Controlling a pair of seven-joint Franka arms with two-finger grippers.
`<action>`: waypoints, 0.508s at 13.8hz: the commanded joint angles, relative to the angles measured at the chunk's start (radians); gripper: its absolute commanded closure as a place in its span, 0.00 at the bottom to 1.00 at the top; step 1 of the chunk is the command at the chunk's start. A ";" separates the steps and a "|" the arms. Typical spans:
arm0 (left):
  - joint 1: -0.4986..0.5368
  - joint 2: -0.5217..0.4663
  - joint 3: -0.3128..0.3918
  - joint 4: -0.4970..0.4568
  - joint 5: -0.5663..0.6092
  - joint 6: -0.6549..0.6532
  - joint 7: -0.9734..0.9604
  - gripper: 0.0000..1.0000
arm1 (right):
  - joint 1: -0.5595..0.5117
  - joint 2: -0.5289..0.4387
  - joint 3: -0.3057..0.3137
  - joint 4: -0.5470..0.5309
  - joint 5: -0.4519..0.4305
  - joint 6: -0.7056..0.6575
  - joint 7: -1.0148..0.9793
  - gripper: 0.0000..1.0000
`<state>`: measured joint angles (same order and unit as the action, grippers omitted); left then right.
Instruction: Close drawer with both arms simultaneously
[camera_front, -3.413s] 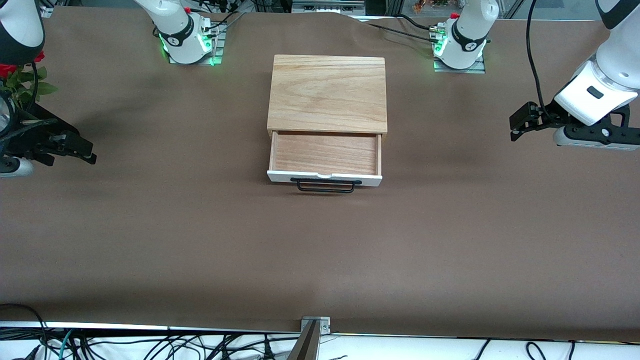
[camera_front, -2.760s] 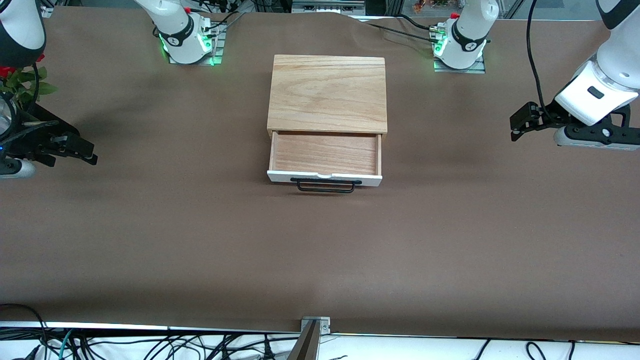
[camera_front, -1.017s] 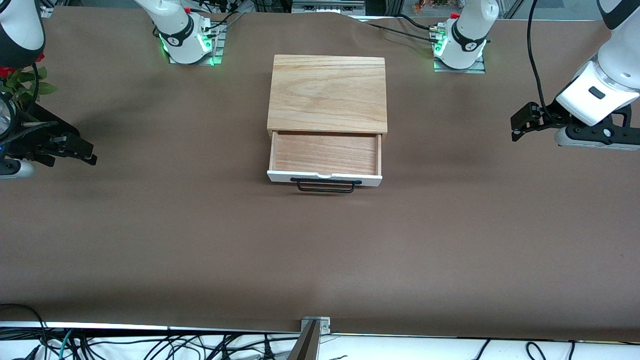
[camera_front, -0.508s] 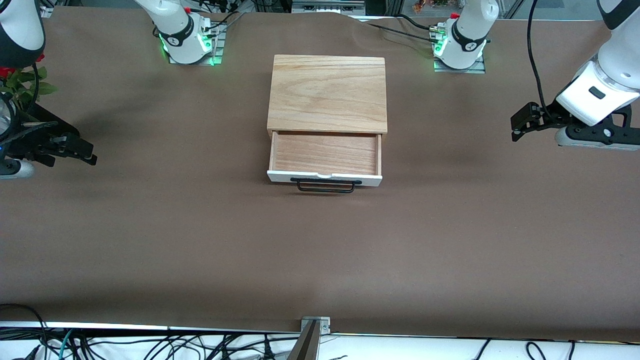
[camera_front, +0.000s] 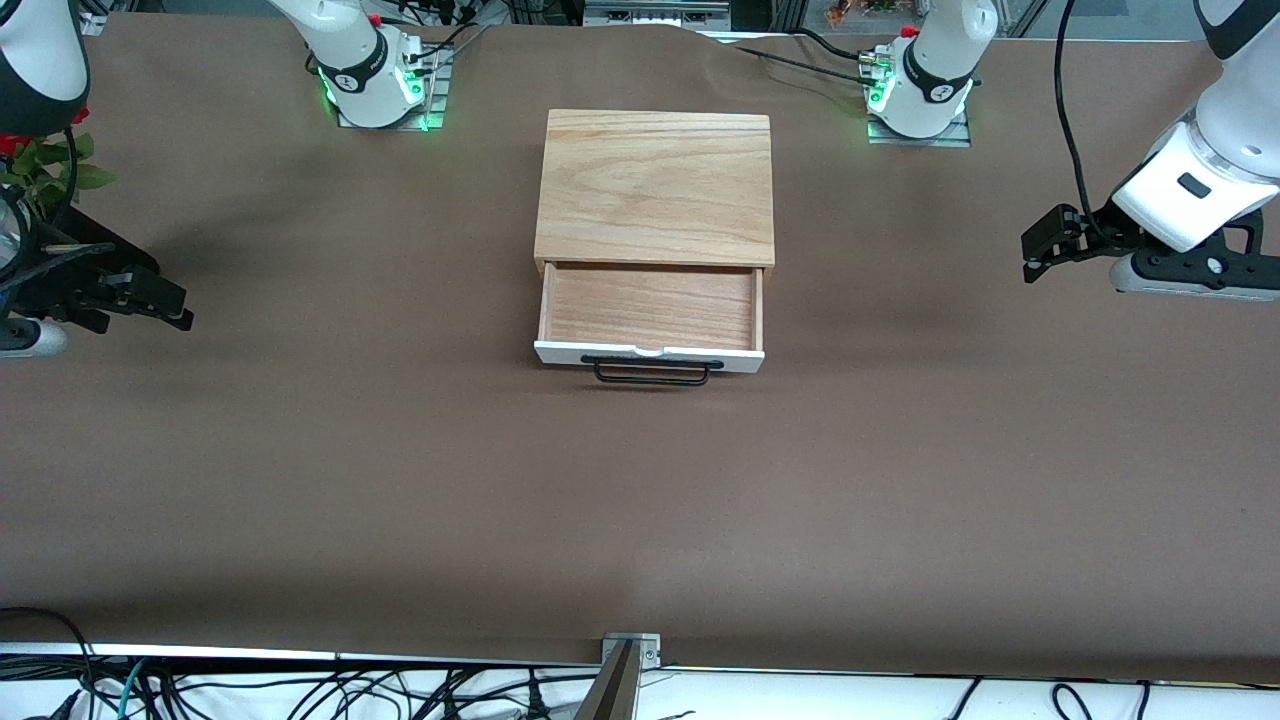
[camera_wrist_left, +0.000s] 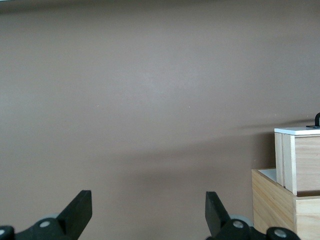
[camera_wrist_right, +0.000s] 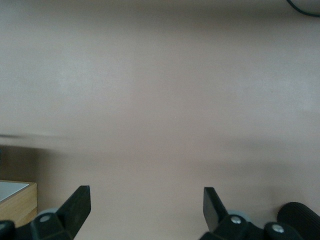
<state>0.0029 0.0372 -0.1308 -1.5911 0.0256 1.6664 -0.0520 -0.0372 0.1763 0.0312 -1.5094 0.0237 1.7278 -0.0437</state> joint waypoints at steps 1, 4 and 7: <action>0.006 0.018 -0.006 0.037 0.024 -0.011 0.009 0.00 | -0.007 0.015 0.007 0.028 -0.001 -0.011 0.010 0.00; 0.008 0.018 -0.004 0.037 0.024 -0.011 0.012 0.00 | -0.003 0.019 0.007 0.028 -0.004 -0.011 0.007 0.00; 0.025 0.018 -0.004 0.034 0.022 -0.013 0.017 0.00 | 0.002 0.020 0.010 0.028 -0.002 -0.010 0.010 0.00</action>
<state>0.0098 0.0374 -0.1292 -1.5911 0.0256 1.6664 -0.0520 -0.0357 0.1842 0.0337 -1.5094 0.0238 1.7278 -0.0437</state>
